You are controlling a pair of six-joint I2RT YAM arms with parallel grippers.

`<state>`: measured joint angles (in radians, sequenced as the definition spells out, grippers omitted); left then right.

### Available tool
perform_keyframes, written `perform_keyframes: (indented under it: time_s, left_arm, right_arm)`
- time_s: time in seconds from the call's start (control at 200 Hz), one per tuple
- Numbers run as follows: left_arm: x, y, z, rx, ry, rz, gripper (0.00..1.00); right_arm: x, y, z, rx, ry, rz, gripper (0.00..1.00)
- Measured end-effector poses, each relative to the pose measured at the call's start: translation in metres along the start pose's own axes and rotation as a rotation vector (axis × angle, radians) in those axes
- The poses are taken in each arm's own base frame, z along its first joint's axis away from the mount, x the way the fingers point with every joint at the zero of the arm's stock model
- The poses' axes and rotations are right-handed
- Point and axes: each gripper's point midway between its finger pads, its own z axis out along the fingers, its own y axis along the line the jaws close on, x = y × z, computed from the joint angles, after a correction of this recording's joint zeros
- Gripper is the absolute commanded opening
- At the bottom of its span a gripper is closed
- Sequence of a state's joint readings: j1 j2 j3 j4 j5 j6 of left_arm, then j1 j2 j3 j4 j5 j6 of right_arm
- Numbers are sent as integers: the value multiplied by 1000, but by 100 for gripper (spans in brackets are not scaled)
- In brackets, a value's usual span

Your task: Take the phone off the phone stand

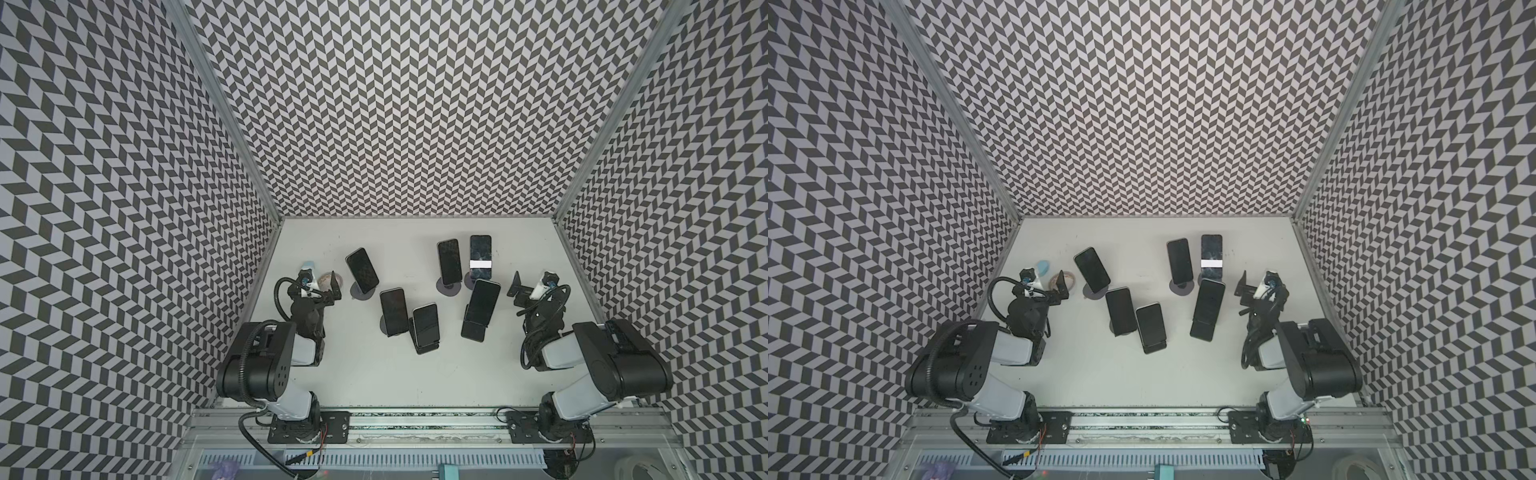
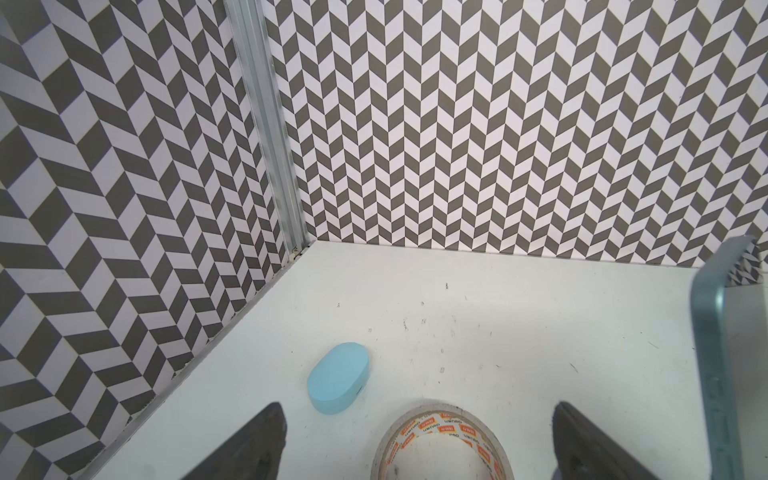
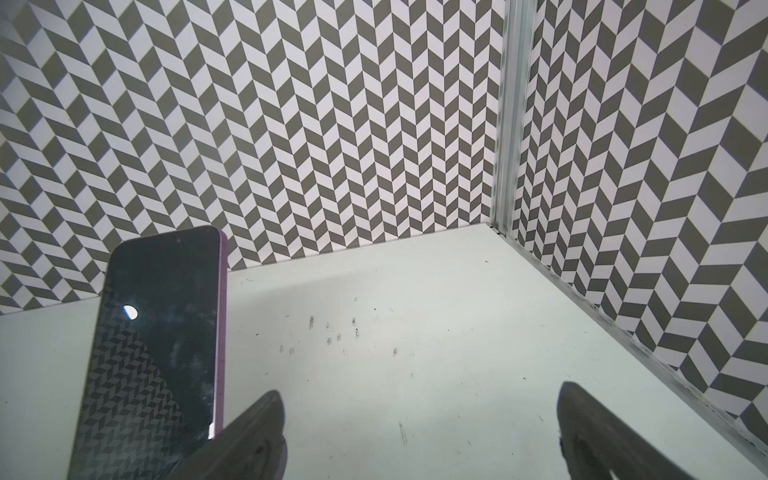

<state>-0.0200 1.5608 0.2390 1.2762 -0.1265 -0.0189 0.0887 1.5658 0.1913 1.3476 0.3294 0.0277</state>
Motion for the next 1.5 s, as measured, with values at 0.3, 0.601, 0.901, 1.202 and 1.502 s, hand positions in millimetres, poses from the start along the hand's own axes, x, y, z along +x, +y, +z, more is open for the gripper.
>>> perform_keyframes:
  time_s: [0.3,0.601,0.901,1.202,1.502]
  left_arm:
    - [0,0,0,0,0,0,100]
    - [0,0,0,0,0,0,100]
    - [0,0,0,0,0,0,100]
    - [0,0,0,0,0,0,100]
    - [-9,6,0,-37,4,-5,100]
  right_arm:
    - [0,0,0,0,0,0,99]
    - [0,0,0,0,0,0,99]
    - [0,0,0,0,0,0,99]
    - [0,0,0,0,0,0,99]
    - [0,1,-1,-6,5,-2,99]
